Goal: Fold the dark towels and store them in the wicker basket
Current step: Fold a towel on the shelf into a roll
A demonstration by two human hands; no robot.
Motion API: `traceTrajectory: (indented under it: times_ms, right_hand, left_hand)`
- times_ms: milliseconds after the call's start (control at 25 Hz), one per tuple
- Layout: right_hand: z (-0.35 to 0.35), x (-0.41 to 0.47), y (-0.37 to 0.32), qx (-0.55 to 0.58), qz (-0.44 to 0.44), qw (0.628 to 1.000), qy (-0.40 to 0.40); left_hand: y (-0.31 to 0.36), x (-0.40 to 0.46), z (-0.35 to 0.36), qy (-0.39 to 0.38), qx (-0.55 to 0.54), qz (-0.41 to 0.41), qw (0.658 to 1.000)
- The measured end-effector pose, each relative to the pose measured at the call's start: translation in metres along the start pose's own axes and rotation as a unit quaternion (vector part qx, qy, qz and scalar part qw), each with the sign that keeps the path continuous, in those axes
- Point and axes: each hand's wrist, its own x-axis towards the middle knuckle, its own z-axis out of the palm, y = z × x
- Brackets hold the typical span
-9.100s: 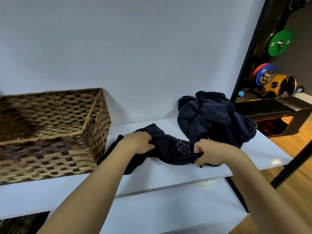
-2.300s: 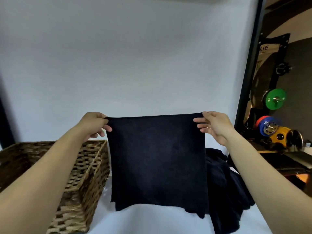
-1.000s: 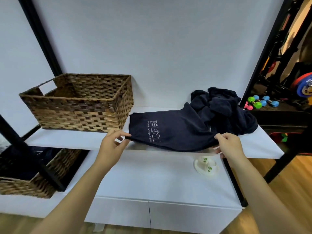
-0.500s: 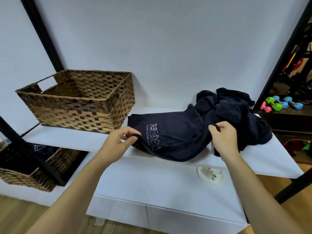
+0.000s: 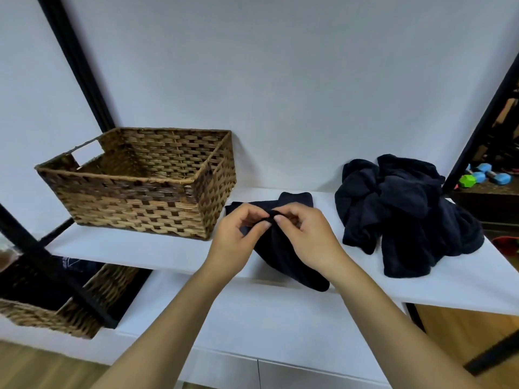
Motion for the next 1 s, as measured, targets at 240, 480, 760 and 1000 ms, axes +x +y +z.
traceTrajectory:
  times_ms: [240, 480, 760, 1000]
  right_hand:
    - [-0.002, -0.001, -0.007, -0.061, -0.023, 0.998, -0.021]
    - [-0.003, -0.021, -0.006, -0.202, 0.061, 0.977, -0.039]
    - [-0.005, -0.032, 0.005, -0.123, 0.132, 0.984, -0.002]
    - [0.017, -0.058, 0.022, -0.225, 0.131, 0.964, -0.056]
  left_hand:
    - [-0.007, 0.012, -0.005, -0.036, 0.012, 0.060, 0.997]
    - [-0.009, 0.031, -0.005, -0.068, 0.105, 0.105, 0.987]
    - [-0.028, 0.017, 0.011, -0.103, 0.119, 0.152, 0.976]
    - [-0.078, -0.022, -0.026, -0.093, 0.175, 0.200, 0.959]
